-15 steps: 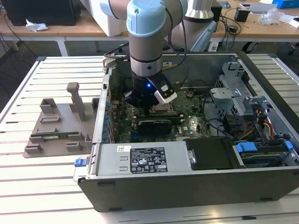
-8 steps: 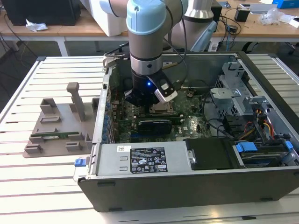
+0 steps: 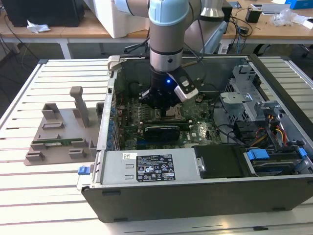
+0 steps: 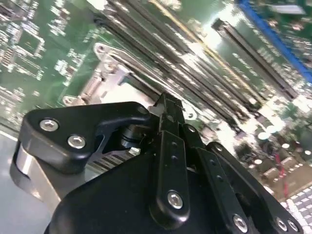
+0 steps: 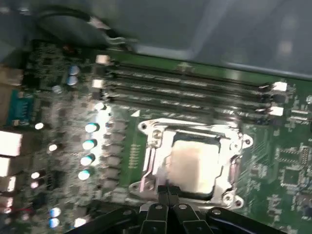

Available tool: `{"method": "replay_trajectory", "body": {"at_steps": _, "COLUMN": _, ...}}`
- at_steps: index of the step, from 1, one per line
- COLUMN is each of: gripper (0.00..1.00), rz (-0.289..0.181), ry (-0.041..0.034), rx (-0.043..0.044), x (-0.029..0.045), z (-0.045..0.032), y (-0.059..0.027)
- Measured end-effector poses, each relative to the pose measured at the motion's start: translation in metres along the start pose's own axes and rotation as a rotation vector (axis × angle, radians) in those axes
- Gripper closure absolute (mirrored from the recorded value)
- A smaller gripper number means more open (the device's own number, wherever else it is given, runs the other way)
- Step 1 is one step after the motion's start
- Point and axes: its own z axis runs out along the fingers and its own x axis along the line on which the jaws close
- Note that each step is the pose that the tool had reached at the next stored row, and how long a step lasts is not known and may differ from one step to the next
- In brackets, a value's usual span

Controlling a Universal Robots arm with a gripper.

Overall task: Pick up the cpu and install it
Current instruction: 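Install the second cpu locking lever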

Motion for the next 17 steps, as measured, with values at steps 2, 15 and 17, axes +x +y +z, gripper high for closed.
{"method": "replay_trajectory", "body": {"at_steps": 2, "gripper": 0.89, "rz": 0.0, "ry": 0.0058, "rx": 0.0087, "x": -0.0142, "z": 0.0032, "y": 0.0097}}
{"method": "replay_trajectory", "body": {"at_steps": 15, "gripper": 0.89, "rz": 0.0, "ry": 0.0066, "rx": 0.0123, "x": -0.0177, "z": -0.07, "y": 0.0179}}
{"method": "replay_trajectory", "body": {"at_steps": 17, "gripper": 0.89, "rz": 0.0, "ry": 0.0069, "rx": 0.0126, "x": -0.0177, "z": -0.0711, "y": 0.0179}}
